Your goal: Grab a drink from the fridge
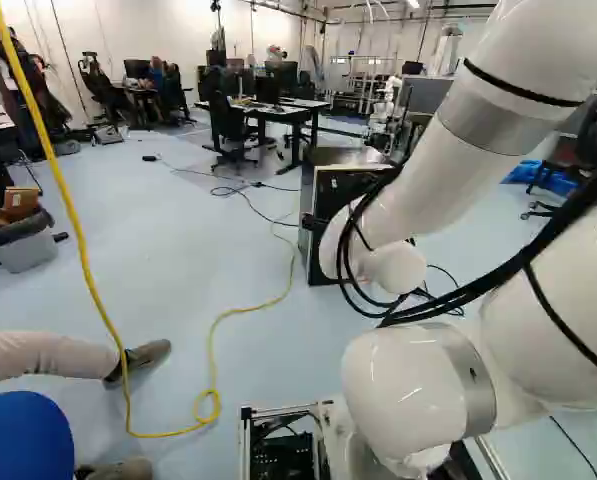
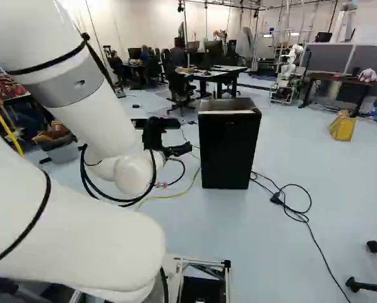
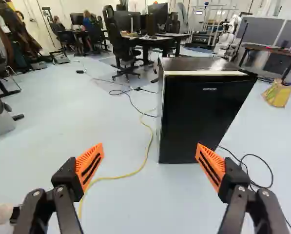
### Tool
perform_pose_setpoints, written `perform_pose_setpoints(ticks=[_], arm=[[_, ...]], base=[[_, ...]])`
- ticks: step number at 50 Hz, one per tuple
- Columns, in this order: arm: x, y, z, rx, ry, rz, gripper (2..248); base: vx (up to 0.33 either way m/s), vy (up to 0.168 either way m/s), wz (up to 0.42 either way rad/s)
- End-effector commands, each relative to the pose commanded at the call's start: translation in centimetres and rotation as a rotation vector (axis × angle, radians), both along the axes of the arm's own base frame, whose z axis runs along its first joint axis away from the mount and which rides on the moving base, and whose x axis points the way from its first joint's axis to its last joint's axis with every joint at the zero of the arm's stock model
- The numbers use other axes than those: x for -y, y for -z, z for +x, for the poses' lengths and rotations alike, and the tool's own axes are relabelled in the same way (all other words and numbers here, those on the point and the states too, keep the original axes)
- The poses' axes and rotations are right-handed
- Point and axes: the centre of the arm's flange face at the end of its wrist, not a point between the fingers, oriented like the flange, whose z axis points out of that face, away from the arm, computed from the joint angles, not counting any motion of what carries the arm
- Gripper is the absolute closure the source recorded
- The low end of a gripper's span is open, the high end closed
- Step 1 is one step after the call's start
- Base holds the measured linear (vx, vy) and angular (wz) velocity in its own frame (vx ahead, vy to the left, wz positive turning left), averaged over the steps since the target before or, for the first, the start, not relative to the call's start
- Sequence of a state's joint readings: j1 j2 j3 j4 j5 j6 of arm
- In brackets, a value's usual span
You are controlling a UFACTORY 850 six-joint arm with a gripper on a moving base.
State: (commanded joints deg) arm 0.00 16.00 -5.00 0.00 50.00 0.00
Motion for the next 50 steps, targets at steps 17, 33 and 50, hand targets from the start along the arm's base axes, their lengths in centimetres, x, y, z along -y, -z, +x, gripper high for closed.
perform_pose_setpoints(ticks=[17,33,50], arm=[[0.0,0.0,0.0,0.0,0.0,0.0,3],[0.0,0.0,0.0,0.0,0.0,0.0,3],[0.0,0.0,0.0,0.0,0.0,0.0,3]], base=[[0.0,0.0,0.0],[0.0,0.0,0.0],[0.022,0.0,-0.002]])
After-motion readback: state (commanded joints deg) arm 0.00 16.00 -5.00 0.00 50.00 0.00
